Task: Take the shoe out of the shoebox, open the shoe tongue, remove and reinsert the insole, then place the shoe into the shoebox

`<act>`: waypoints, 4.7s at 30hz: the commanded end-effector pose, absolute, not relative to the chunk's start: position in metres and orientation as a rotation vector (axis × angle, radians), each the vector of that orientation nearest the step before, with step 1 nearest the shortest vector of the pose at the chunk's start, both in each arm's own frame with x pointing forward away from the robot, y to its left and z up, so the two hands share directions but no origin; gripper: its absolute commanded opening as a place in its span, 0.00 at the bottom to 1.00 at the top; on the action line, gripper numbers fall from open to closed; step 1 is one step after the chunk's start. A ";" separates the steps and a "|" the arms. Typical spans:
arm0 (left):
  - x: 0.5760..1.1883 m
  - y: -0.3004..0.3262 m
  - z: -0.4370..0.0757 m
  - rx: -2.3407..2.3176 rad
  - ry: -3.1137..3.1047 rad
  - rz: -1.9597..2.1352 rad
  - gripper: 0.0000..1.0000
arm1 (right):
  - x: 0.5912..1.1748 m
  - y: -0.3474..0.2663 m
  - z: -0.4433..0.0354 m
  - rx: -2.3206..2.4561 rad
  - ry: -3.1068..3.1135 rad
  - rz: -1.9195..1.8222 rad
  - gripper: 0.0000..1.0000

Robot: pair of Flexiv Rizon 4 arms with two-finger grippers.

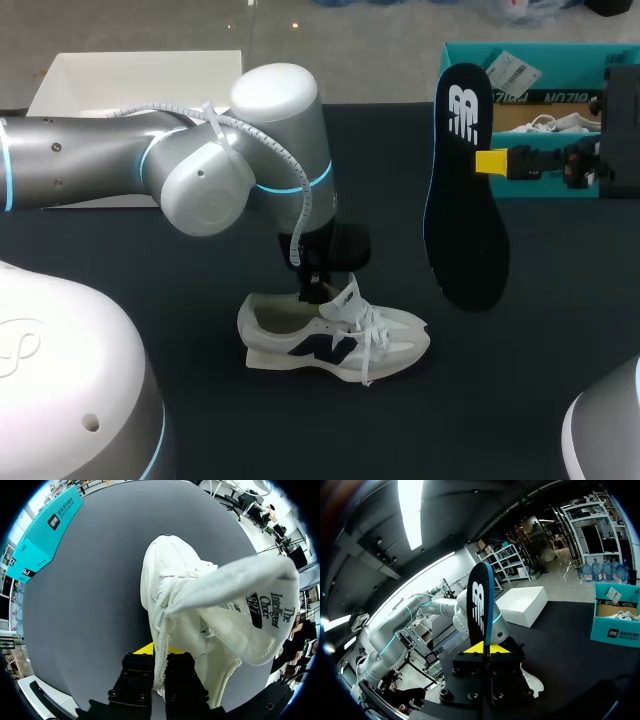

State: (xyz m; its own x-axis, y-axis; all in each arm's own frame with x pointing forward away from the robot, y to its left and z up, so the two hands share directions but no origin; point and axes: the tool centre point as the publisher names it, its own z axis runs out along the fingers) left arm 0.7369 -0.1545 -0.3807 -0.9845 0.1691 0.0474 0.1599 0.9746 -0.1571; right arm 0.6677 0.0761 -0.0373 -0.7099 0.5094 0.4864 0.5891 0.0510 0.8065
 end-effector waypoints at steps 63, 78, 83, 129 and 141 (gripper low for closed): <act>0.766 -0.152 -0.335 -2.294 -1.721 -0.229 0.00 | 0.659 0.074 -0.040 -1.176 -2.223 -1.780 0.00; 0.776 -0.177 -0.341 -2.197 -1.852 -0.239 0.00 | 0.659 0.074 -0.040 -1.176 -2.223 -1.780 0.00; 0.780 -0.180 -0.345 -2.177 -1.855 -0.269 0.00 | 0.659 0.074 -0.040 -1.176 -2.223 -1.780 0.00; 0.801 -0.172 -0.239 -2.528 -2.336 0.131 1.00 | 0.659 0.074 -0.040 -1.176 -2.223 -1.780 0.00; 0.809 -0.127 -0.236 -2.744 -2.341 0.615 1.00 | 0.694 0.068 -0.047 -1.513 -1.986 -1.628 0.00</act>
State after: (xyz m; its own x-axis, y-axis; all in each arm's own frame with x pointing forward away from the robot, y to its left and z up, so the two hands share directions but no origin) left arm 0.8111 -0.1618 -0.2326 0.1310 0.9735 -0.1877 0.9825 -0.1022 0.1555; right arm 0.6825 0.0627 -0.0426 -0.5960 0.5466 0.5882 0.6759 -0.0540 0.7350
